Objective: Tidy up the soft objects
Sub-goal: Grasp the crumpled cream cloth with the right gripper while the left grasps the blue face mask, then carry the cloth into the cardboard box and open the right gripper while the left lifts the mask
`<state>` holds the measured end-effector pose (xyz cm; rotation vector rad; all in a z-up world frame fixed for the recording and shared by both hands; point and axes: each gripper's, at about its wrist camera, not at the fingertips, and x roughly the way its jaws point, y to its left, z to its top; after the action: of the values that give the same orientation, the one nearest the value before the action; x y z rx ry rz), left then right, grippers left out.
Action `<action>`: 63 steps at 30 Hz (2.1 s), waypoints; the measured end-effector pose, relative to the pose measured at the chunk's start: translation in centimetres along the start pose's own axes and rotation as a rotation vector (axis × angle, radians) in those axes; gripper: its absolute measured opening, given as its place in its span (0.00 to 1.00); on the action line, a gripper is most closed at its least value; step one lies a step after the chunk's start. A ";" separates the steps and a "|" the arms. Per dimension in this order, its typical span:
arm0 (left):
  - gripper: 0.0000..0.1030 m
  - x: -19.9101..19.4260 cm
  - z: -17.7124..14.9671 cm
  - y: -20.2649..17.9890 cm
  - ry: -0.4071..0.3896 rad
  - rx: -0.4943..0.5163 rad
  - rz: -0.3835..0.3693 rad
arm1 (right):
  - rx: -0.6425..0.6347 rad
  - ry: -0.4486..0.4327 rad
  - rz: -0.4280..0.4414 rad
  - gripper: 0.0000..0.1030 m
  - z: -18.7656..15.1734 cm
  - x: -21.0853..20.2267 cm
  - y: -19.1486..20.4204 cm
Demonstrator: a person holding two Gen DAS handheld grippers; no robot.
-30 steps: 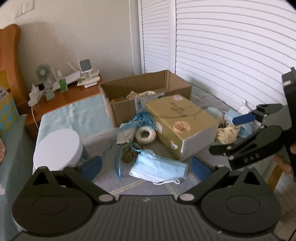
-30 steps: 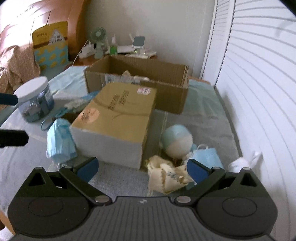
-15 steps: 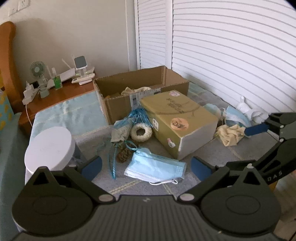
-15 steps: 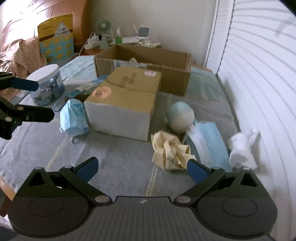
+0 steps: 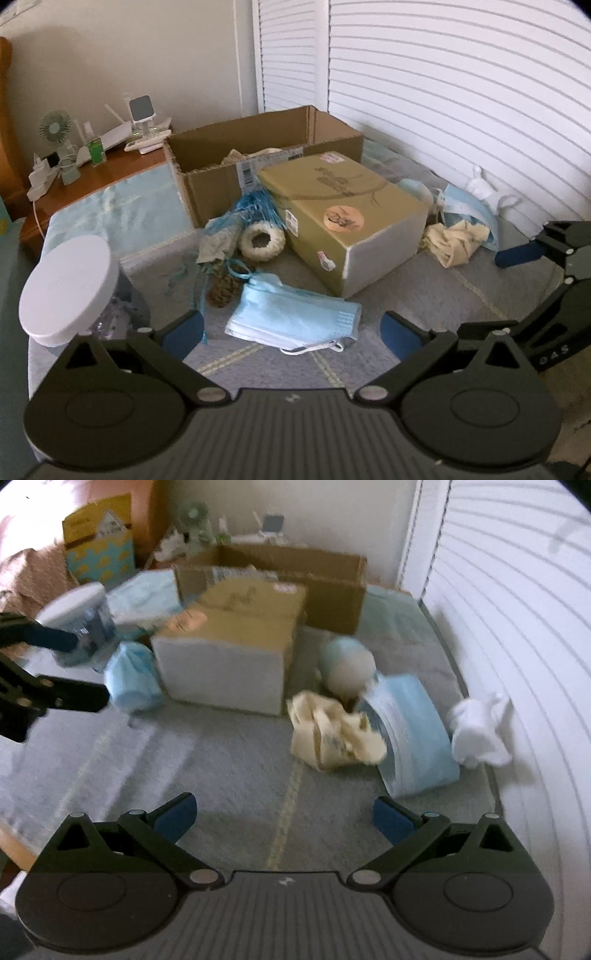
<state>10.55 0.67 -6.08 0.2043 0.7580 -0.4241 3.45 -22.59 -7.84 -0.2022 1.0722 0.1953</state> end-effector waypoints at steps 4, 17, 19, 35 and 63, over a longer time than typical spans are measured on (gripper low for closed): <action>0.98 0.3 -0.1 -0.3 -0.002 0.019 -0.004 | 0.017 -0.008 0.014 1.00 0.2 0.4 -0.3; 0.94 3.6 0.2 0.0 0.015 0.045 -0.042 | 0.020 -0.067 0.009 1.00 -0.4 0.3 -0.2; 0.94 4.1 0.1 0.2 0.029 0.037 -0.060 | 0.022 -0.069 0.008 1.00 -0.4 0.4 -0.3; 0.84 5.1 0.0 0.9 0.027 0.006 -0.060 | 0.018 -0.090 -0.040 0.97 2.0 2.2 0.0; 0.44 -0.1 0.5 0.7 -0.011 0.050 -0.077 | 0.039 -0.154 -0.114 0.37 3.0 -2.9 -0.5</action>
<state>11.10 1.11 -5.62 0.2200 0.7467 -0.5169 4.79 -22.44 -3.83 -0.2098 0.9081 0.0855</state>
